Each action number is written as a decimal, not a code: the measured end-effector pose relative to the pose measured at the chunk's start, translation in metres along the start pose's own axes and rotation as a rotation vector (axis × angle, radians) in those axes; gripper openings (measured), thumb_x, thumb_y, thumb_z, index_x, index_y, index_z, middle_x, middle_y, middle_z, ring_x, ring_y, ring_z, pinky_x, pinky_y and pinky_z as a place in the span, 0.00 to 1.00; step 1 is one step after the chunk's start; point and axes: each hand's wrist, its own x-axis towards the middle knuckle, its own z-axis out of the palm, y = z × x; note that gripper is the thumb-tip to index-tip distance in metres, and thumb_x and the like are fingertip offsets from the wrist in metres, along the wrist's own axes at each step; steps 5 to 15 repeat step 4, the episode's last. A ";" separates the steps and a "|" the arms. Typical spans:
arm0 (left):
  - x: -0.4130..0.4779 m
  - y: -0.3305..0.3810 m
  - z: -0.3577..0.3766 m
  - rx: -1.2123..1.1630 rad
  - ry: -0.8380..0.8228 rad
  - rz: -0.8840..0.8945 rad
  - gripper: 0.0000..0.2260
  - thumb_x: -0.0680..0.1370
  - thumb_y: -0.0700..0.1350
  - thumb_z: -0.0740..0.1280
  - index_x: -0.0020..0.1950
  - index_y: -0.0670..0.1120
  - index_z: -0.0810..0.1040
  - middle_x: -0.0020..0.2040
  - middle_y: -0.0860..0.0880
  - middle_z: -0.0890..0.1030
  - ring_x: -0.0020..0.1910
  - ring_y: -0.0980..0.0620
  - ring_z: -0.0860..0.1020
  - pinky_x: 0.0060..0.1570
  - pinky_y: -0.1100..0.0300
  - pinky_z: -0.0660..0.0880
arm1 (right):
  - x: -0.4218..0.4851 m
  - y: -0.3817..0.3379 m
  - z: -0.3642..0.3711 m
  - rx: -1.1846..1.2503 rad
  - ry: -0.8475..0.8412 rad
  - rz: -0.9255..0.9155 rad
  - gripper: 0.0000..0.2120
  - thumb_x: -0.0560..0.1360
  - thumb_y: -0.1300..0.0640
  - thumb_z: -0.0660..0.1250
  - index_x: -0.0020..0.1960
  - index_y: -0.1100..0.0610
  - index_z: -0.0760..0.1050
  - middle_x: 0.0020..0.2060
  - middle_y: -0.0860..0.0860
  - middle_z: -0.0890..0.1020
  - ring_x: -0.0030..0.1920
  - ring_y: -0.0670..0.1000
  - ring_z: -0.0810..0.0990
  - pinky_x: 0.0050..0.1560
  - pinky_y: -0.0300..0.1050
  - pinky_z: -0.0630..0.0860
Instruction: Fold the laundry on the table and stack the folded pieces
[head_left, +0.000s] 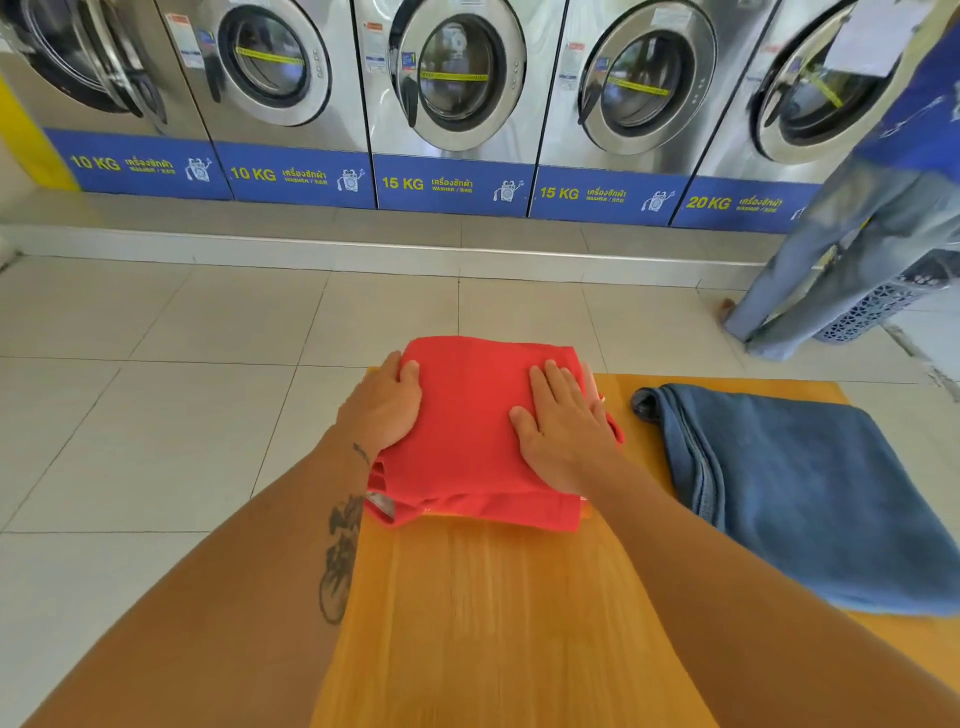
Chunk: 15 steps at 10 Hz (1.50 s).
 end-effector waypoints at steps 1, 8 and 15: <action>-0.013 -0.003 -0.018 0.173 0.127 0.023 0.22 0.82 0.55 0.45 0.57 0.49 0.76 0.58 0.44 0.80 0.55 0.43 0.77 0.63 0.39 0.70 | 0.004 -0.002 -0.011 -0.032 -0.093 0.024 0.33 0.82 0.40 0.46 0.82 0.53 0.44 0.82 0.51 0.45 0.81 0.53 0.42 0.78 0.62 0.44; -0.081 0.042 -0.053 0.121 0.381 0.350 0.20 0.82 0.49 0.57 0.74 0.49 0.67 0.76 0.49 0.67 0.74 0.46 0.66 0.73 0.46 0.63 | -0.018 -0.009 -0.079 0.077 -0.084 -0.021 0.31 0.82 0.44 0.52 0.80 0.57 0.53 0.81 0.54 0.55 0.80 0.55 0.52 0.77 0.53 0.51; -0.081 0.042 -0.053 0.121 0.381 0.350 0.20 0.82 0.49 0.57 0.74 0.49 0.67 0.76 0.49 0.67 0.74 0.46 0.66 0.73 0.46 0.63 | -0.018 -0.009 -0.079 0.077 -0.084 -0.021 0.31 0.82 0.44 0.52 0.80 0.57 0.53 0.81 0.54 0.55 0.80 0.55 0.52 0.77 0.53 0.51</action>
